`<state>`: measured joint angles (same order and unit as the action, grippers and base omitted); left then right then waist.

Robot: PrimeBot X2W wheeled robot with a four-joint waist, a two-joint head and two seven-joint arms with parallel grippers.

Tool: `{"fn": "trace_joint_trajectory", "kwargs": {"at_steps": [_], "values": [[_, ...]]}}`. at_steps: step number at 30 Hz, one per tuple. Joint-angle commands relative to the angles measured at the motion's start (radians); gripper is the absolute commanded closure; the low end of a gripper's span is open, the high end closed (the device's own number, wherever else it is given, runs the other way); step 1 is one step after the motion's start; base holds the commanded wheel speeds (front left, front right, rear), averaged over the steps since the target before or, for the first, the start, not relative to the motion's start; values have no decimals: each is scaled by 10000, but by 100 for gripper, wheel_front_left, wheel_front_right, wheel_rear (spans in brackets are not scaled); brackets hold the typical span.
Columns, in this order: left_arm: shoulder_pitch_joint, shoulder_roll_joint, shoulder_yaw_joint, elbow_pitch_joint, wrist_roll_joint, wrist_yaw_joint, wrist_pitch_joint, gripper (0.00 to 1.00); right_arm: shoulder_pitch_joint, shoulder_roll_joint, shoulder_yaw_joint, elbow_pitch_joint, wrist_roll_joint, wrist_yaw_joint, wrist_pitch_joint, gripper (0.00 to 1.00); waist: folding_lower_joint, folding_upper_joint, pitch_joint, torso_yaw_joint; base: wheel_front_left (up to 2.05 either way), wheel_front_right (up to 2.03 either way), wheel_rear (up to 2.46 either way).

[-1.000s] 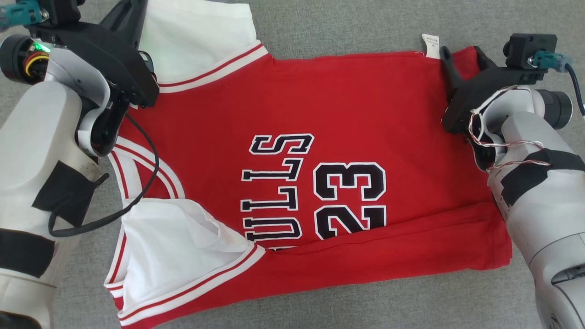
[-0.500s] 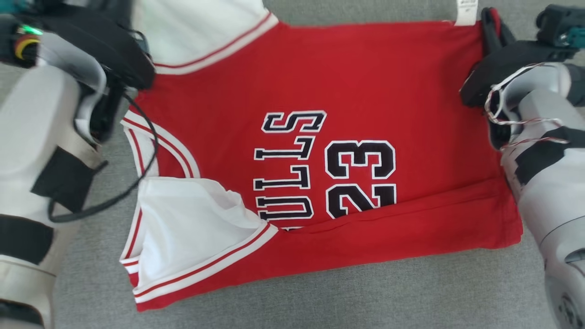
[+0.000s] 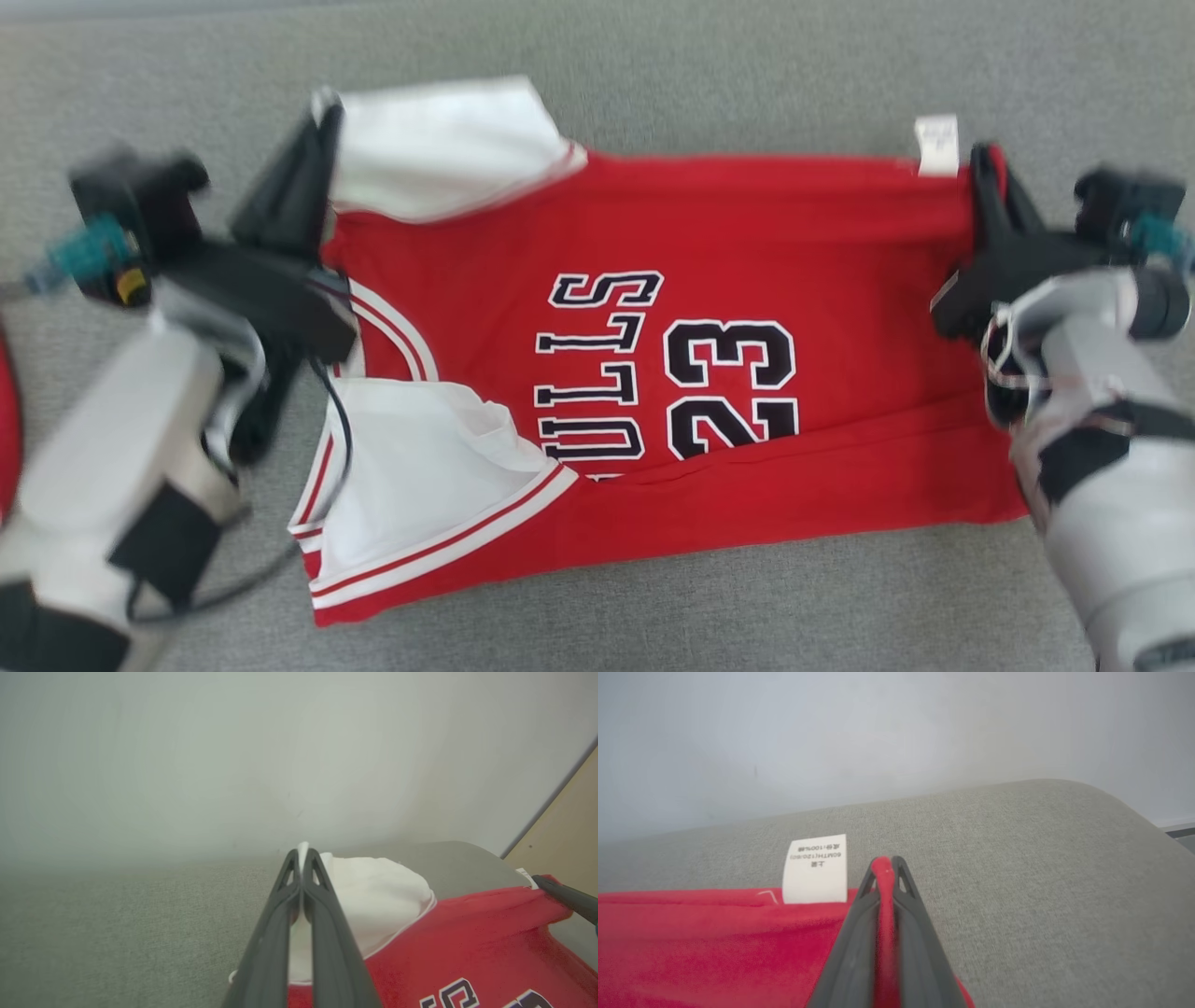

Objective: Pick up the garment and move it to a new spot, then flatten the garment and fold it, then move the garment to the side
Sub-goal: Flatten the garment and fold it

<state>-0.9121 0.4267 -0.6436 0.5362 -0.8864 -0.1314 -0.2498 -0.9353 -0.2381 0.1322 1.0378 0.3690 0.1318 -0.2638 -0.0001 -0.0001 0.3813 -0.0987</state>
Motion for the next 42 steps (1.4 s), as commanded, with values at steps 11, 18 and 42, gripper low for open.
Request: {"fn": "trace_joint_trajectory", "kwargs": {"at_steps": [11,18,42], "values": [[3626,-418,878,-2502,1323,792,-155,100,2952,156,-870,-2799,374,-25,-11,100,1,1,-783,385,0,0,0],[5259,-1155,1657,-2527,1976,597,-154,100,4219,260,-1216,-3534,438,-25,-11,100,1,1,-1059,515,0,0,0],[7244,-2632,4521,-2387,4805,85,-153,0,5399,236,-1580,-3709,535,-25,-11,0,1,1,-2284,602,0,0,0]]}}
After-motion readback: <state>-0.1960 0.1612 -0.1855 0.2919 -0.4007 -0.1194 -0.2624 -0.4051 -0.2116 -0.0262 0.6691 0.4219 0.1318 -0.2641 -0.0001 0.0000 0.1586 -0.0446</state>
